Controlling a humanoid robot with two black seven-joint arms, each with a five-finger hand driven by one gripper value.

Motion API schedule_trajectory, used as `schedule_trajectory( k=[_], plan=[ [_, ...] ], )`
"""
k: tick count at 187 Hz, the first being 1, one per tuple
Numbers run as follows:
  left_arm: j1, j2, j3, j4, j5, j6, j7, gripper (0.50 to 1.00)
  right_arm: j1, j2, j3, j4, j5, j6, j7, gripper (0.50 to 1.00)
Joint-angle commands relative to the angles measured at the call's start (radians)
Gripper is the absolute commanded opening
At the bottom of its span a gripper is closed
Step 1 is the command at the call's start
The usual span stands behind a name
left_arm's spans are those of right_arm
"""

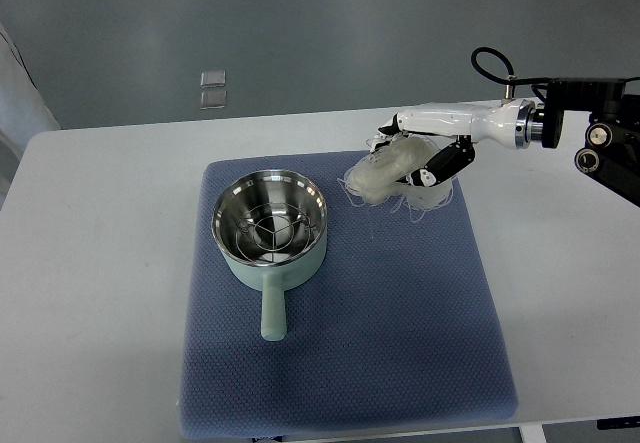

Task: Put vermicelli into pot with right hand
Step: 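Lift the vermicelli with the right hand and carry it over the saucepan, then open the right hand to drop the vermicelli into the saucepan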

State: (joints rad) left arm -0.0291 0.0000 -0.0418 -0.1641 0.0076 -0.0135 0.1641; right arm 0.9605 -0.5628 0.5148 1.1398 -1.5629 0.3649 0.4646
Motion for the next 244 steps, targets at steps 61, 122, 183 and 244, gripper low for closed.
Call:
schedule_trajectory(
  k=[61, 122, 183, 244],
  plan=[
    [0.000, 0.000, 0.000, 0.000, 0.000, 0.000, 0.000, 1.000, 0.118, 0.182, -0.006, -0.009, 0.017, 0.005, -0.009, 0.549],
    [0.000, 0.000, 0.000, 0.000, 0.000, 0.001, 0.000, 1.000, 0.070, 0.414, -0.015, -0.164, 0.006, -0.034, -0.044, 0.552],
    [0.000, 0.000, 0.000, 0.000, 0.000, 0.001, 0.000, 1.000, 0.035, 0.466, -0.022, -0.224, 0.003, -0.109, -0.044, 0.592],
    [0.000, 0.000, 0.000, 0.000, 0.000, 0.000, 0.000, 1.000, 0.015, 0.466, -0.018, -0.226, 0.009, -0.138, -0.043, 0.785]
  ],
)
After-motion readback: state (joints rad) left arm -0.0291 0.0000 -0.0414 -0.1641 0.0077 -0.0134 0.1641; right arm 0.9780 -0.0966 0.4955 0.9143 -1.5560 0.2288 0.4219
